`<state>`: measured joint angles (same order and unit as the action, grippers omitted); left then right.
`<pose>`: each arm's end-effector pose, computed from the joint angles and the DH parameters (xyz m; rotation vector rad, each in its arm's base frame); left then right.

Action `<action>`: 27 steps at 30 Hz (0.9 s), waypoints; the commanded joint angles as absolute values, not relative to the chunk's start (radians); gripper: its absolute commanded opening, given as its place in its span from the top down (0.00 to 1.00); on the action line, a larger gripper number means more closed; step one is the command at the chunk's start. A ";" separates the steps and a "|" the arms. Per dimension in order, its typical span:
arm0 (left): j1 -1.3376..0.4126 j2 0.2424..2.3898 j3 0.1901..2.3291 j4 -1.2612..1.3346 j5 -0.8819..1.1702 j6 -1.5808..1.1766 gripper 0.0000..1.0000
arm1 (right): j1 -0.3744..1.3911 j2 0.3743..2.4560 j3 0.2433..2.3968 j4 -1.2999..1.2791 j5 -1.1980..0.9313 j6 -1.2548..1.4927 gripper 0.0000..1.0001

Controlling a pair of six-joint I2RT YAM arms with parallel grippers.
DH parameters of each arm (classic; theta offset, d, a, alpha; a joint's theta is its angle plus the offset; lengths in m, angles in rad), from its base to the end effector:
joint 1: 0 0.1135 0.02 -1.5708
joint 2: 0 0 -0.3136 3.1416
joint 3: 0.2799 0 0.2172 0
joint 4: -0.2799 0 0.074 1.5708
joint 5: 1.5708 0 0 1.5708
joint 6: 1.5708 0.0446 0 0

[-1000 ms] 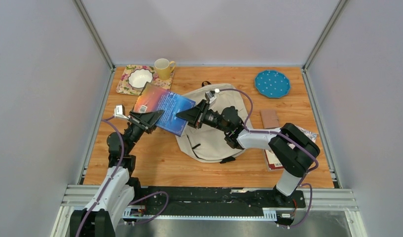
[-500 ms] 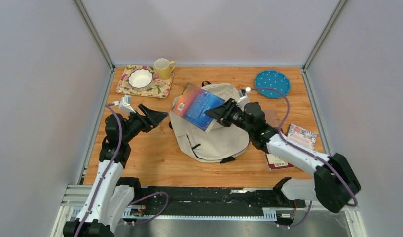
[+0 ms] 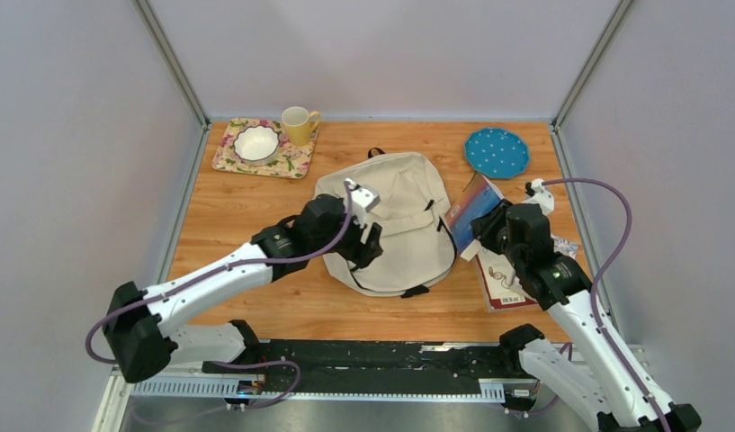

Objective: Pack the student bag
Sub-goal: Pick up the book from the center of the board, then place the book in the student bag.

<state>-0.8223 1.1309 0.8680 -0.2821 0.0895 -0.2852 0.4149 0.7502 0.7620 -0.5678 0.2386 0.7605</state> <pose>0.1365 -0.1528 0.3395 0.6389 2.1118 -0.7372 0.0942 0.0300 0.3278 0.5077 2.0805 0.4455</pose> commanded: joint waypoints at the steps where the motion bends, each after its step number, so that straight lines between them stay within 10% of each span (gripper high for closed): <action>1: -0.974 1.291 1.000 -0.311 -0.040 -0.062 0.21 | 0.399 0.647 0.908 -0.555 0.318 0.634 1.00; 17: -1.158 1.704 1.255 -0.328 -0.006 0.029 0.21 | 0.394 0.580 0.986 -0.687 0.364 0.604 1.00; 27: -1.157 1.793 1.281 -0.342 0.014 0.011 0.37 | 0.394 0.575 0.960 -0.690 0.325 0.646 1.00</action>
